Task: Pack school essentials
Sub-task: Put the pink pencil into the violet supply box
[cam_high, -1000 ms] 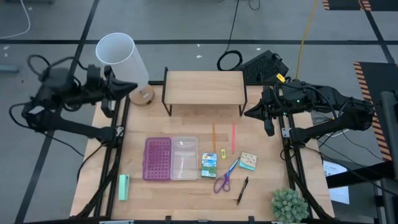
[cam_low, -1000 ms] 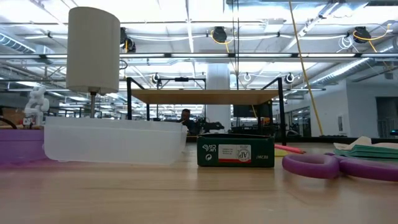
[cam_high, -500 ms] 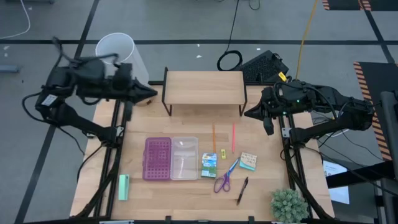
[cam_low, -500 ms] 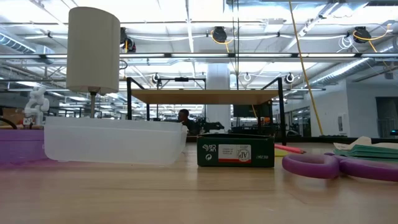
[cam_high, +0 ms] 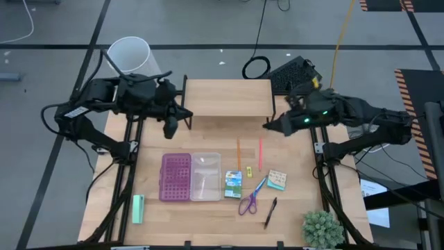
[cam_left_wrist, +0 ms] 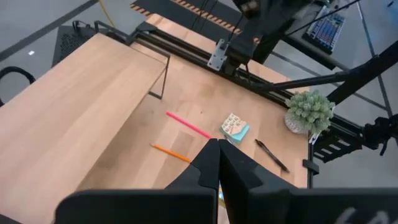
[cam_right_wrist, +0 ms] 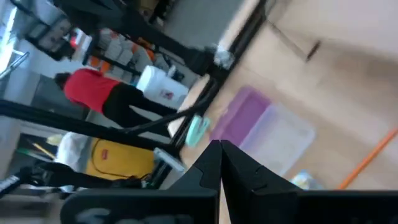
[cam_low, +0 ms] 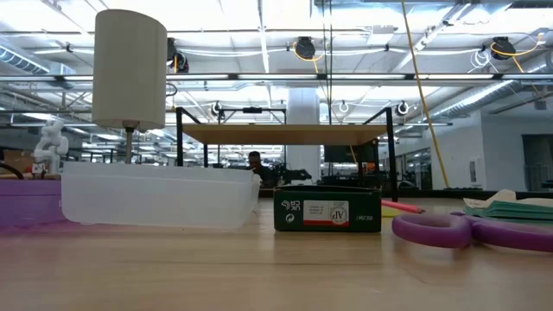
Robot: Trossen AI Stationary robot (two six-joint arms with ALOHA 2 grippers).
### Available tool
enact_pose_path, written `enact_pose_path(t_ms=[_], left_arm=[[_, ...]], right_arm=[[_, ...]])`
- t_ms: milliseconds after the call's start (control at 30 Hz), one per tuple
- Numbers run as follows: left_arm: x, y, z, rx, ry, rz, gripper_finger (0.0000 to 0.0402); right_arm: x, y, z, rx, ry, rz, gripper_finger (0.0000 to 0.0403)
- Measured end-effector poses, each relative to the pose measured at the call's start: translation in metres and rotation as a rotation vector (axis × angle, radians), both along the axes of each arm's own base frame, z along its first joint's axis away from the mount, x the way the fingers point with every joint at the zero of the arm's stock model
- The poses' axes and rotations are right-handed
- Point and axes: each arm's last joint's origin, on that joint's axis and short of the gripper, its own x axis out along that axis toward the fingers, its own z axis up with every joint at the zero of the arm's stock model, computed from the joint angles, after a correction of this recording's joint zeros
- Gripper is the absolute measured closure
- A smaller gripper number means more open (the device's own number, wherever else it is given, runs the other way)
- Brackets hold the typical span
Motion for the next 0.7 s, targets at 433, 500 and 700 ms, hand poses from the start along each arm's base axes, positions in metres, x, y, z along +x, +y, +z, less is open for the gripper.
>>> enact_pose_path(t_ms=[433, 500, 700], left_arm=[[0.001, 0.0, 0.0, -0.004, -0.001, 0.007, 0.0396], [0.001, 0.0, 0.0, -0.004, 0.0, 0.007, 0.0396], [0.001, 0.0, 0.0, -0.004, 0.0, 0.007, 0.0396]], right_arm=[[0.065, -0.004, -0.061, 0.062, 0.538, -0.092, 0.0399], [0.07, -0.005, -0.07, 0.067, 0.596, -0.083, 0.0394], [0.084, -0.013, -0.105, 0.088, 0.725, -0.156, 0.0361]])
